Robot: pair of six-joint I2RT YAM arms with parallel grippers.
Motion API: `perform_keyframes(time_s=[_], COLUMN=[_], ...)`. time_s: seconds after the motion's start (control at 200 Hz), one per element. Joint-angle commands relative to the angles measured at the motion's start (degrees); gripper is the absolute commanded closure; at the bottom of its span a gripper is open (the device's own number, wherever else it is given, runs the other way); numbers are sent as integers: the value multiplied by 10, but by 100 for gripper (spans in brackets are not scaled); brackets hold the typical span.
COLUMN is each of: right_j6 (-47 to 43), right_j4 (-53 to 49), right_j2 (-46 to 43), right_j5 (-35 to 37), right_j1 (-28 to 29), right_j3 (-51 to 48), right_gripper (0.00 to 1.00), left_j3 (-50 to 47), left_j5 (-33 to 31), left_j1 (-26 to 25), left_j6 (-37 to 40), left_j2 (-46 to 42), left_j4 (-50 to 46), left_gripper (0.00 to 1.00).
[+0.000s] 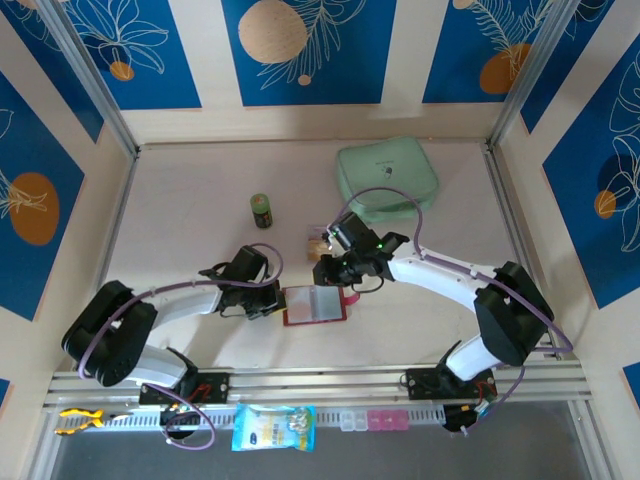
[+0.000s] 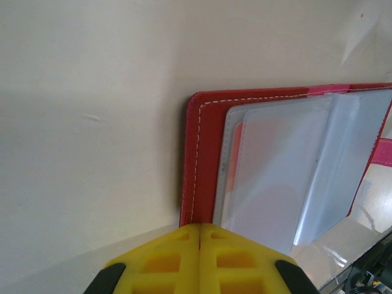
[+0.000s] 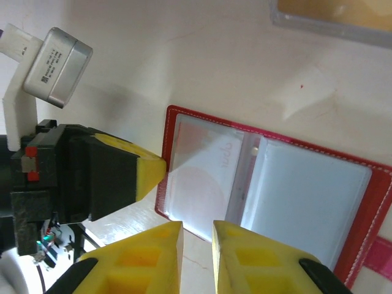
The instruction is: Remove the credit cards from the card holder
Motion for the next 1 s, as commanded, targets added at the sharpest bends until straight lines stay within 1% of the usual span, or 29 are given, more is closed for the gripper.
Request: perform_keyframes(time_s=[0.0,0.115,0.355,0.465,0.65,0.995], right_j6=[58,68,88,86,84,95], right_j4=[-12,-27,-25,-26,-28,-18], right_j2=[-8,18,50,64,78,108], right_j5=[-28,-54,-58,-56,-60,-78], right_j1=[4,9,26,30,29,31], right_j3=[-8,2,15,24,32,40], right_gripper=[80,80,79,76,74,68], left_j3=[7,10,12,13,15,17], left_j5=[-4,-8,-7,-5,0,-18], left_j1=[-4,-3,-4,-3,-4,-3], left_j6=[7,7,5,7,6,7], left_j2=[7,6,-2,1,19,9], left_j4=[-1,-4,0,6,24,-7], left_gripper=[99,99,99,99,99,99])
